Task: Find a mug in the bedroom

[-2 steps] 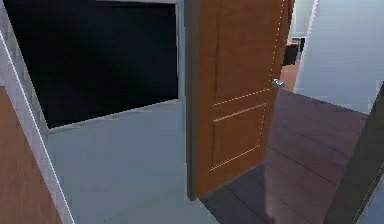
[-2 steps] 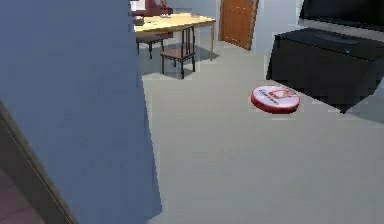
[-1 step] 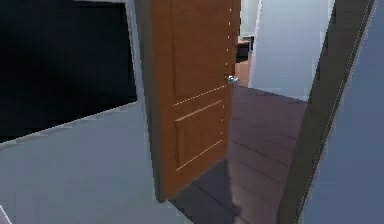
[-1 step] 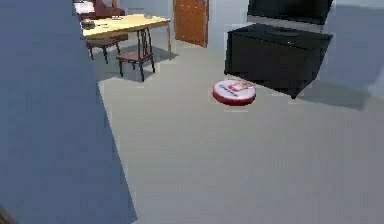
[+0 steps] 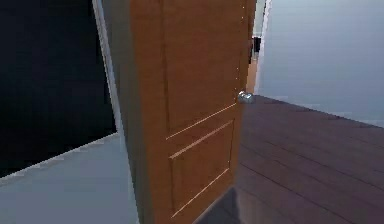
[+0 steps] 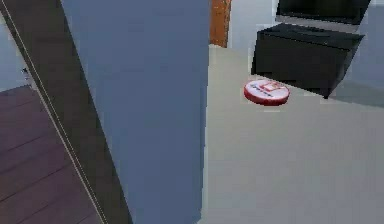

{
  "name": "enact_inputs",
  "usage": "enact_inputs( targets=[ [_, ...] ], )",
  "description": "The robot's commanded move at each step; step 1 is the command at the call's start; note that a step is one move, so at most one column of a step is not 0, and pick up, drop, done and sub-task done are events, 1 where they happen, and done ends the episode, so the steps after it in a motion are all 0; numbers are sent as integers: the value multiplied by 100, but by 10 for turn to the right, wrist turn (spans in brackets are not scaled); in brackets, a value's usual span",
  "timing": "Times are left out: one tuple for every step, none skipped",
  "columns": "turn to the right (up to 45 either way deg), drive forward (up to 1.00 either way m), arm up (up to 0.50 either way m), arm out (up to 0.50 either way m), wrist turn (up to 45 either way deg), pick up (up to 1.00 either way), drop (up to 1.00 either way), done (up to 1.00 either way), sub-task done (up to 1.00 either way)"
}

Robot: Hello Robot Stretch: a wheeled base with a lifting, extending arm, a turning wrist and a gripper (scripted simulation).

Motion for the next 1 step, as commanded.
enact_inputs(
  targets=[
    [150, 0, 0, 0, 0, 0, 0, 0, 0]
  ],
)
